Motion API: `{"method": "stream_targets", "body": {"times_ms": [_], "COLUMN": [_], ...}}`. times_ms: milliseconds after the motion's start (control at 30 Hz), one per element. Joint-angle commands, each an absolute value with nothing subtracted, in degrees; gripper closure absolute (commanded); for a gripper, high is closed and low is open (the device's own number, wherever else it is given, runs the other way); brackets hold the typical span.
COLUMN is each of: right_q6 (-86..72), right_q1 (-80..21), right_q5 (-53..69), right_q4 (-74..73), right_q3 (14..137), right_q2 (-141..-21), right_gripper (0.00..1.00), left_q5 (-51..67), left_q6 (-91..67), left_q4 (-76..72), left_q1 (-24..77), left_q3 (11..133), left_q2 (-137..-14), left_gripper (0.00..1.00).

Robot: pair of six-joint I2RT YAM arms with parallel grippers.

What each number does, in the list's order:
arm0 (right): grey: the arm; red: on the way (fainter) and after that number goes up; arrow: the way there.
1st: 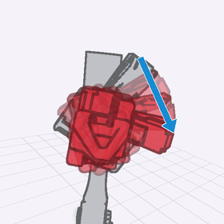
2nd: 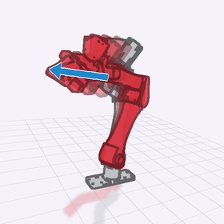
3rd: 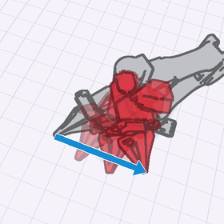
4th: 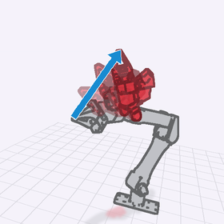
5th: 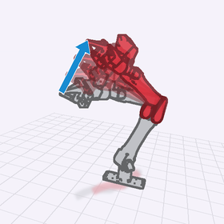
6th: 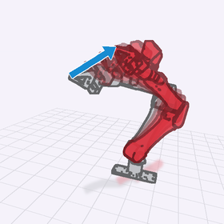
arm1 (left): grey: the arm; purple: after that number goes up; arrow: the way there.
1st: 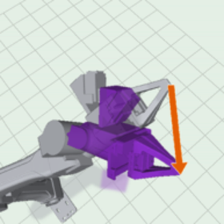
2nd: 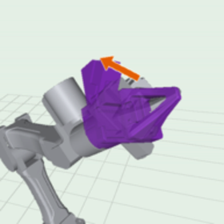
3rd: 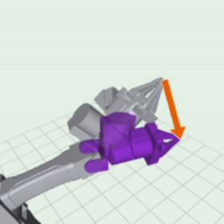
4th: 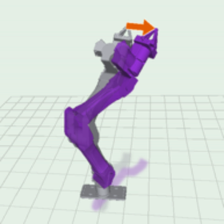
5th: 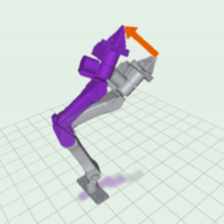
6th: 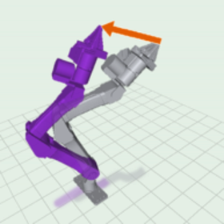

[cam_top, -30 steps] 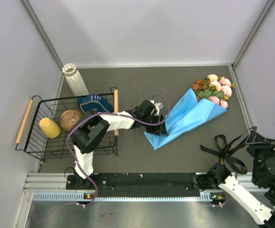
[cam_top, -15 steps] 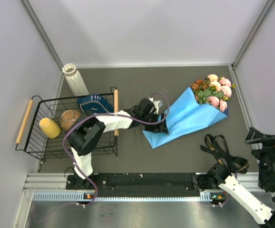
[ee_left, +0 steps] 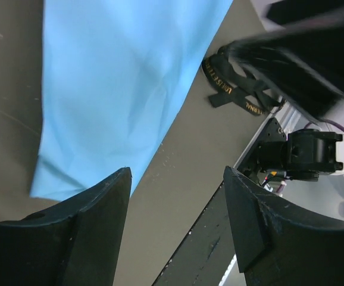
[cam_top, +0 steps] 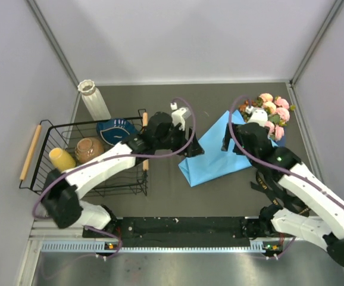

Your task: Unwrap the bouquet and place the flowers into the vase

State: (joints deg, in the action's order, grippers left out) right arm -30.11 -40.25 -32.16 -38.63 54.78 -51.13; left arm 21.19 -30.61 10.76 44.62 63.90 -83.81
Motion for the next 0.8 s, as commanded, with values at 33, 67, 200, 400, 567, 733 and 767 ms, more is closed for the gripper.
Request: {"method": "stream_targets", "body": {"times_ms": [33,67,200,400,567,733,767], "right_q6": [-30.67,-29.46,-23.48,-20.83,-20.30,-22.50,-23.20], "right_q1": [-27.52,-27.51,-29.35,-32.60,-35.06,-34.81,-34.63], "right_q5": [-3.75,-3.17,-10.26,-23.73,-28.65,-30.23,-30.23], "right_q4": [-28.55,-29.96,-36.02,-43.50,-47.02,-48.08,-48.16], "right_q3": [61.24,66.05,77.14,92.27,99.92,97.75,96.43], "right_q2": [-64.65,-68.17,-86.60,-102.11,-112.05,-111.63,-109.01], "right_gripper": [0.01,0.01,0.01,0.01,0.01,0.01,0.01], "left_q5": [9.51,7.75,2.91,2.81,3.78,10.70,15.86], "left_q6": [-27.60,-27.68,-27.33,-27.51,-27.95,-27.24,-27.07], "left_q4": [14.41,13.80,15.20,16.18,15.30,15.47,13.90], "left_q1": [44.21,44.21,43.51,43.24,43.24,43.15,43.15], "left_q3": [57.85,56.53,53.18,51.42,50.63,52.20,52.21], "left_q2": [-67.81,-65.68,-58.11,-57.39,-58.18,-65.03,-66.78], "left_gripper": [0.28,0.27,0.18,0.18,0.19,0.20,0.20]}}
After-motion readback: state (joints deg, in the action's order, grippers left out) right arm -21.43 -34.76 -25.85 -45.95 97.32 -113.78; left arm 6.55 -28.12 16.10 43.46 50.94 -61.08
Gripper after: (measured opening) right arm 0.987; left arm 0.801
